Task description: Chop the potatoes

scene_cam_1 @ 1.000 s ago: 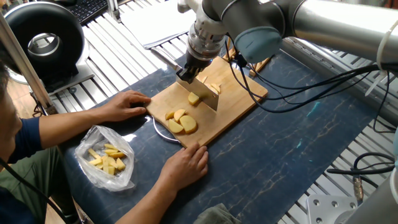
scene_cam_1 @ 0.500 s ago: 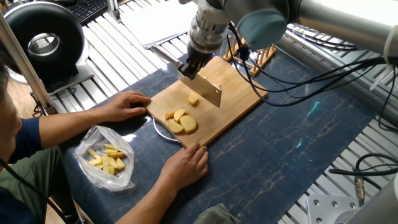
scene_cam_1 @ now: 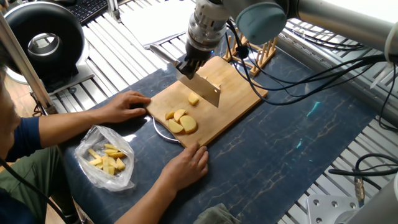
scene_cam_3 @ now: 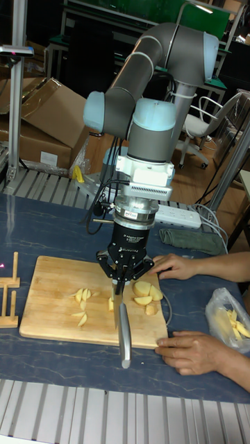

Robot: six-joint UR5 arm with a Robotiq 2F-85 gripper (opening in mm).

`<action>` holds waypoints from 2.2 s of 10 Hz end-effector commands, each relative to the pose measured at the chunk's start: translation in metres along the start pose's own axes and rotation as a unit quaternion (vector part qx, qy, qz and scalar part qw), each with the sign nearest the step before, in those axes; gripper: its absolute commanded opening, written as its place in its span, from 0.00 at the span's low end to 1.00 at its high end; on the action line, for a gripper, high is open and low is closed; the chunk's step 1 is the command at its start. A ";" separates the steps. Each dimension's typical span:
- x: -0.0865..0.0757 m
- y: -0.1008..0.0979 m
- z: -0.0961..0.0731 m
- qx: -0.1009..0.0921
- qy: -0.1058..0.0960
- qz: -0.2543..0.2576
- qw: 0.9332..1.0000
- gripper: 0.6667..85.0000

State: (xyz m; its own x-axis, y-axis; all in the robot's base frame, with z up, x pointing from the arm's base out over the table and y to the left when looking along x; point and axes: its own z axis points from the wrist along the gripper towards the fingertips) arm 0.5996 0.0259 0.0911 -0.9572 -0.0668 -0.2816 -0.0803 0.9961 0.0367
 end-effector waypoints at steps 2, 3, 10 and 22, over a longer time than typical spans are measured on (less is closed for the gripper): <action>-0.003 -0.001 0.006 -0.001 -0.007 0.002 1.000 0.00; -0.003 -0.001 0.006 -0.001 -0.007 0.002 1.000 0.00; -0.001 0.003 0.008 0.000 -0.010 0.003 1.000 0.00; -0.003 0.012 0.001 -0.002 0.003 -0.021 1.000 0.00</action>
State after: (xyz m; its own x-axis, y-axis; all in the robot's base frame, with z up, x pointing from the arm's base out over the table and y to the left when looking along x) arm 0.5998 0.0336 0.0899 -0.9526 -0.1347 -0.2727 -0.1408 0.9900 0.0028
